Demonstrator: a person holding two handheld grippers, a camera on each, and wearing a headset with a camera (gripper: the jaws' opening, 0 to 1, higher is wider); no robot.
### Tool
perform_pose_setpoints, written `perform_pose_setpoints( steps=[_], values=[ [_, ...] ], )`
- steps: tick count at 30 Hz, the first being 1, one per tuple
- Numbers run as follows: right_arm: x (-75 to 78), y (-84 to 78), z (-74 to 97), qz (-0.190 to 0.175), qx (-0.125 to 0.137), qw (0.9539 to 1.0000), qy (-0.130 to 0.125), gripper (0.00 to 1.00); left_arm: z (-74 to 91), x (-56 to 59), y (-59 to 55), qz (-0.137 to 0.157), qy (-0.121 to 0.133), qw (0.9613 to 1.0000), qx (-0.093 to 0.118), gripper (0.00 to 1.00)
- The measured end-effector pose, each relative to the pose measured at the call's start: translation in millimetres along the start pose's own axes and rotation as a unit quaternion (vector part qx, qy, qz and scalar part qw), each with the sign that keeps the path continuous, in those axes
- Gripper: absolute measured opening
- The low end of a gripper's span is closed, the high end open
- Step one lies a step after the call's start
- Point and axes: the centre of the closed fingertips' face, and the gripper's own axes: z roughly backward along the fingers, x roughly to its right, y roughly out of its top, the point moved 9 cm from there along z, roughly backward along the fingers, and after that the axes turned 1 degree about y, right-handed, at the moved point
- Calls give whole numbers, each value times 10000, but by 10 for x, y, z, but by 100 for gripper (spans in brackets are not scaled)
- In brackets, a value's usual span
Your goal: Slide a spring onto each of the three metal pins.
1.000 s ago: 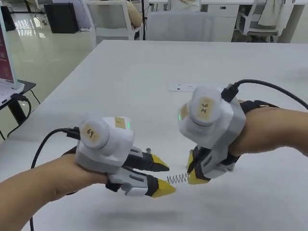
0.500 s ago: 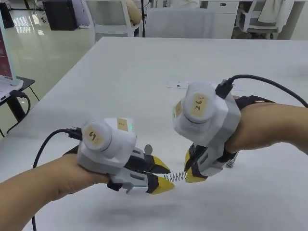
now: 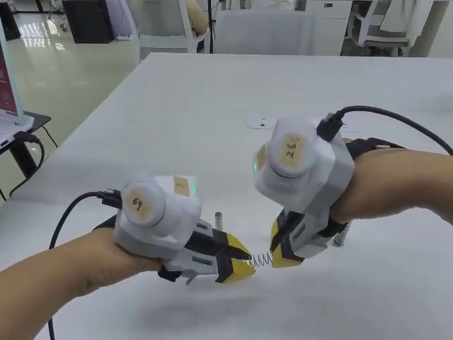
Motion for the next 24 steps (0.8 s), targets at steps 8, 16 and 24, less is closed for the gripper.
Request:
perform_pose_setpoints(
  steps=[8, 16, 24],
  values=[
    [-3, 40, 71, -49, 188, 9998, -5, 8, -4, -2, -12, -14, 7, 10000, 13, 2],
    [-16, 112, 135, 21, 313, 9995, -61, 8, 1, 2, -9, -17, 9, 10000, 41, 2],
    [-30, 176, 181, 98, 399, 9991, -118, 8, 4, 8, 4, -45, 13, 9999, 89, 2]
  ],
)
